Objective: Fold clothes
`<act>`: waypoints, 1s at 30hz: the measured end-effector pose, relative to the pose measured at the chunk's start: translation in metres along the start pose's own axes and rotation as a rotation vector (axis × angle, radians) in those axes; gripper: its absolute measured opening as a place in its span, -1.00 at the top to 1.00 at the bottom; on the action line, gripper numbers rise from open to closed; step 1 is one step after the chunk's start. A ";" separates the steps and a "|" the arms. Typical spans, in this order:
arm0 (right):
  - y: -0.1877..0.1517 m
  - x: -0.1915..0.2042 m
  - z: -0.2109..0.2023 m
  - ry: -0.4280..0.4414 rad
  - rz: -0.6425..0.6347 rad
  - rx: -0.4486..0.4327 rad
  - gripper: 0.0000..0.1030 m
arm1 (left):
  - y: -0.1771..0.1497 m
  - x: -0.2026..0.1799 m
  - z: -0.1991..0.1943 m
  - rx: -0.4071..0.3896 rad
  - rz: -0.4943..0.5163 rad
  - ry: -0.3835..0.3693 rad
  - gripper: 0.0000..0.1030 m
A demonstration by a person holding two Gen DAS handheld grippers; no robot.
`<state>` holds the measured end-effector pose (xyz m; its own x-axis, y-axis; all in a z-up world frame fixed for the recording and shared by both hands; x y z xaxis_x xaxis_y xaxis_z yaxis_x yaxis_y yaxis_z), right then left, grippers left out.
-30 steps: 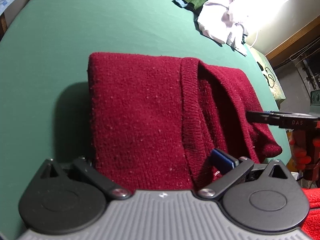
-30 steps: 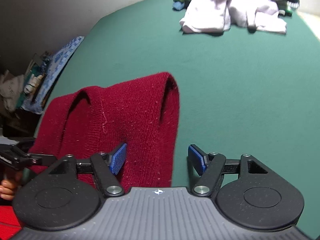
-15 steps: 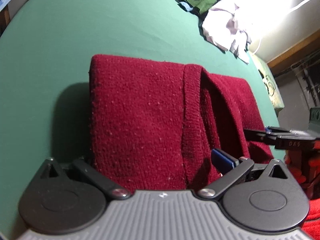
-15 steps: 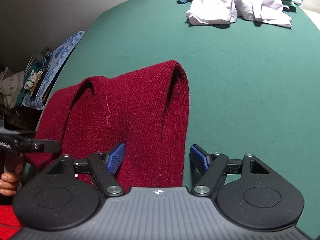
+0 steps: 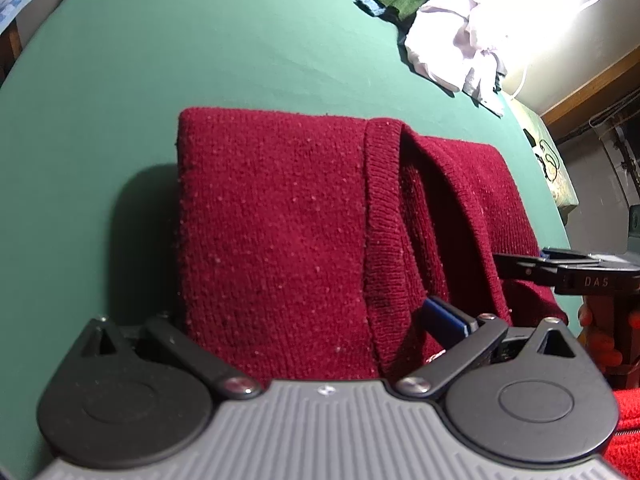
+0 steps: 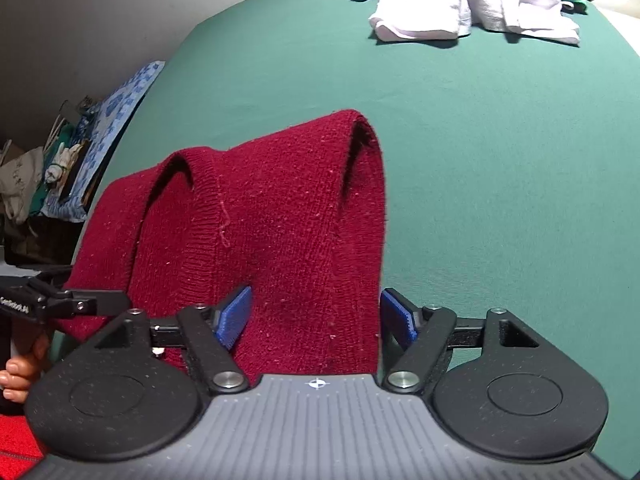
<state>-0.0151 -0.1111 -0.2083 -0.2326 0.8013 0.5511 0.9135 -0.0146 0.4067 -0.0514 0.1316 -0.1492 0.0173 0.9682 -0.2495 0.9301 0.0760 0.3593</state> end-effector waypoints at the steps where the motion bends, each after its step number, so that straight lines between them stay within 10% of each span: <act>1: 0.000 0.000 0.000 0.003 0.000 0.000 -0.32 | 0.000 0.000 0.000 -0.001 0.002 0.000 -0.95; 7: -0.001 0.006 -0.001 0.019 -0.028 -0.002 -0.11 | 0.000 0.003 -0.001 -0.009 -0.010 -0.014 -0.85; 30: 0.007 -0.003 0.001 0.068 0.060 -0.026 -0.41 | 0.026 0.038 0.005 0.046 -0.228 -0.226 -0.94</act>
<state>-0.0078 -0.1132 -0.2078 -0.2006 0.7561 0.6230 0.9176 -0.0778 0.3899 -0.0244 0.1687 -0.1538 -0.1168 0.8497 -0.5141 0.9349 0.2688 0.2317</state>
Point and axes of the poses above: each gripper's, at about its wrist camera, not at the fingertips, and z roughly the way its jaws point, x to its left, y to its top, the point moved 6 cm from there along z, roughly the way its jaws point, and after that the axes turned 11 degrees about y, right-handed, at the moved point
